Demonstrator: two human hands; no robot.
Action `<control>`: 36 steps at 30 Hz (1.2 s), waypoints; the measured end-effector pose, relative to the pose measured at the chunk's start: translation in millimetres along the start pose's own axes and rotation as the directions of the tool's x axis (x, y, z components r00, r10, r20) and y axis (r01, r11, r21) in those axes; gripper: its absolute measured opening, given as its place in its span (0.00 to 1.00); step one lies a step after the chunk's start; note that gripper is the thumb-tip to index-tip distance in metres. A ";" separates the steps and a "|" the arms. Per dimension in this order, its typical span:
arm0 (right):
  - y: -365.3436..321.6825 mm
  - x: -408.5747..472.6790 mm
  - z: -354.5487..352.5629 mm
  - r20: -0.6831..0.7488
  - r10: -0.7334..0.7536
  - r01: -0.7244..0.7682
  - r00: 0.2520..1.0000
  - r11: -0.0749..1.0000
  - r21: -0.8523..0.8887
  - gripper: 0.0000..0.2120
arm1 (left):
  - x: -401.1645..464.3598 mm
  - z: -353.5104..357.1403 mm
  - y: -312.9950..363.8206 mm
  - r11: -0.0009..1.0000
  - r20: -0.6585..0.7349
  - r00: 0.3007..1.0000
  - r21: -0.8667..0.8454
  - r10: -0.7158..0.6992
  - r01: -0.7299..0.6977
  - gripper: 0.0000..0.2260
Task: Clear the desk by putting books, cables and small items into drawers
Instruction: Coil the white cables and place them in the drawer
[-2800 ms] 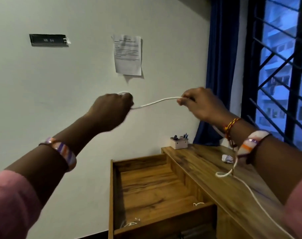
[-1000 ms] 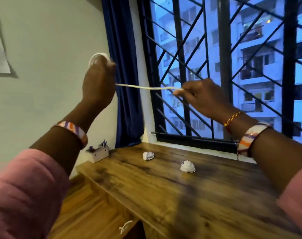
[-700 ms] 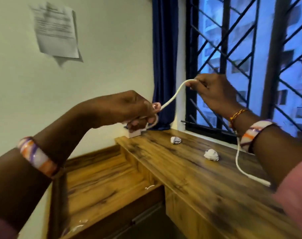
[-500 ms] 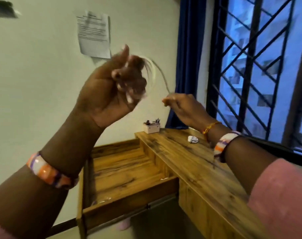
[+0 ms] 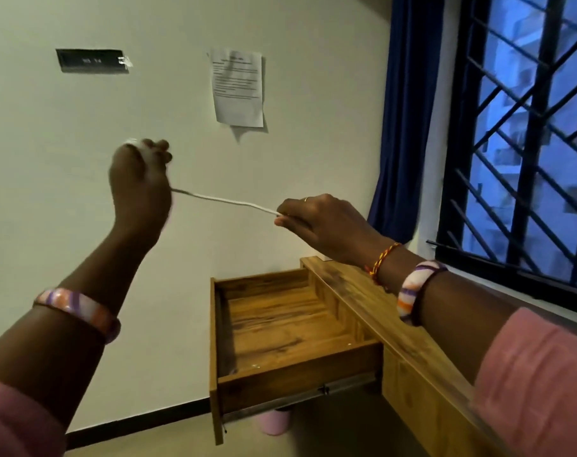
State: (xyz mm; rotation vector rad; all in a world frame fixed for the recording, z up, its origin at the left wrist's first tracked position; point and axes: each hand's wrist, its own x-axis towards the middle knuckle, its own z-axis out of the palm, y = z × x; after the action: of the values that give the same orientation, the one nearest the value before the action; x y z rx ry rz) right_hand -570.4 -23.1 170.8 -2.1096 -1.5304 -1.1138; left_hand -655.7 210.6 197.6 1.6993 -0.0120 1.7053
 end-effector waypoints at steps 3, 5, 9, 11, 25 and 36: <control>5.4 5.5 -1.8 -0.101 0.030 -0.027 0.994 0.999 0.036 0.14 | -16.0 -7.4 -2.4 0.862 0.454 0.890 0.432 0.045 -0.264 0.13; 16.1 9.7 -4.7 -0.167 0.083 -0.076 0.982 0.996 0.051 0.13 | -24.8 -4.6 6.4 0.884 0.673 0.722 0.424 -0.162 -0.197 0.20; 41.3 18.8 -11.7 -0.214 0.146 -0.132 0.966 0.988 0.075 0.15 | -34.9 13.3 28.9 0.975 0.915 0.337 0.215 -0.221 0.056 0.19; 54.3 20.8 -11.0 -0.231 0.166 -0.141 0.959 0.982 0.123 0.17 | -38.2 25.7 38.3 0.866 0.980 0.200 -0.104 0.005 0.488 0.13; 172.7 15.5 1.1 0.472 0.328 -0.539 0.818 0.724 0.431 0.08 | 11.5 244.9 -11.5 0.944 0.346 0.878 -0.140 0.331 -0.300 0.12; 259.7 67.7 -31.0 0.834 0.203 -0.519 0.513 0.847 0.113 0.21 | 22.3 293.4 -41.1 0.918 0.950 0.291 0.013 0.112 -0.396 0.29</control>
State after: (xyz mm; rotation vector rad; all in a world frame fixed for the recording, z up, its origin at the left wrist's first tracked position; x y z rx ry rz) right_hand -339.5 -97.5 289.9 -2.6084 -1.2829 0.3654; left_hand -378.5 111.0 236.6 2.8043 -0.6909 0.6084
